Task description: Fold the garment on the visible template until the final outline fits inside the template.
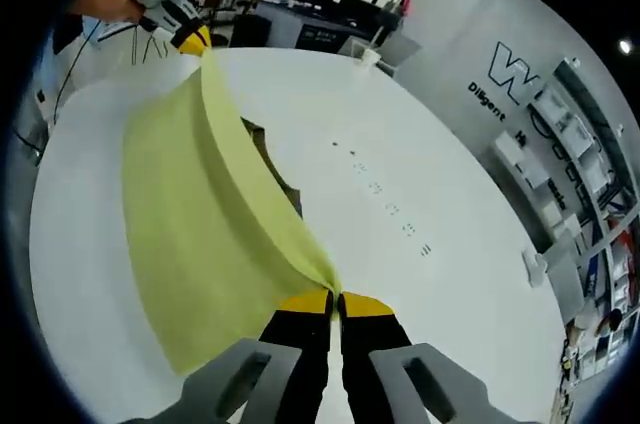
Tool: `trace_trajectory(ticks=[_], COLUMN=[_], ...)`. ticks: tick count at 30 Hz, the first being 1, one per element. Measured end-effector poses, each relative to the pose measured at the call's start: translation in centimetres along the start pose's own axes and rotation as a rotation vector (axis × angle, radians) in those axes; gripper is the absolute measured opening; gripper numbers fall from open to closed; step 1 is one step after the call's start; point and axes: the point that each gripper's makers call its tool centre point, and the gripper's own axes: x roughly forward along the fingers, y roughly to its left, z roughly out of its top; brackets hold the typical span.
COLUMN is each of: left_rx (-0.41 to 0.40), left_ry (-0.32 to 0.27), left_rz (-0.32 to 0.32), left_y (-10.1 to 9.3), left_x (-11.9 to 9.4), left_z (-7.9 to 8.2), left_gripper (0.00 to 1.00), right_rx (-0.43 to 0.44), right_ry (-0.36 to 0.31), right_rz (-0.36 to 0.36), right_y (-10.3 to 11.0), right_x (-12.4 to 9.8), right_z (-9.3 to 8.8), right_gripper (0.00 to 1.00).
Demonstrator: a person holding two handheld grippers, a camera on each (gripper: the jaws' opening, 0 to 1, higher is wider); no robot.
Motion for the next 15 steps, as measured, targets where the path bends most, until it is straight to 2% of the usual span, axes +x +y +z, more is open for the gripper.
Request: trace_trajectory(ticks=[6, 15], left_rx=[0.009, -0.002], left_ry=[0.022, 0.061], left_rz=[0.01, 0.011], left_y=[-0.1, 0.3], left_x=[1.4, 2.9], left_z=[-0.7, -1.9], left_gripper=[0.02, 0.02], right_rx=[-0.032, -0.019], right_ry=[0.035, 0.053], right_rz=[0.012, 0.028], right_y=[0.1, -0.2], right_x=[1.5, 3.4], right_z=[-0.6, -1.4], right_gripper=[0.0, 0.0])
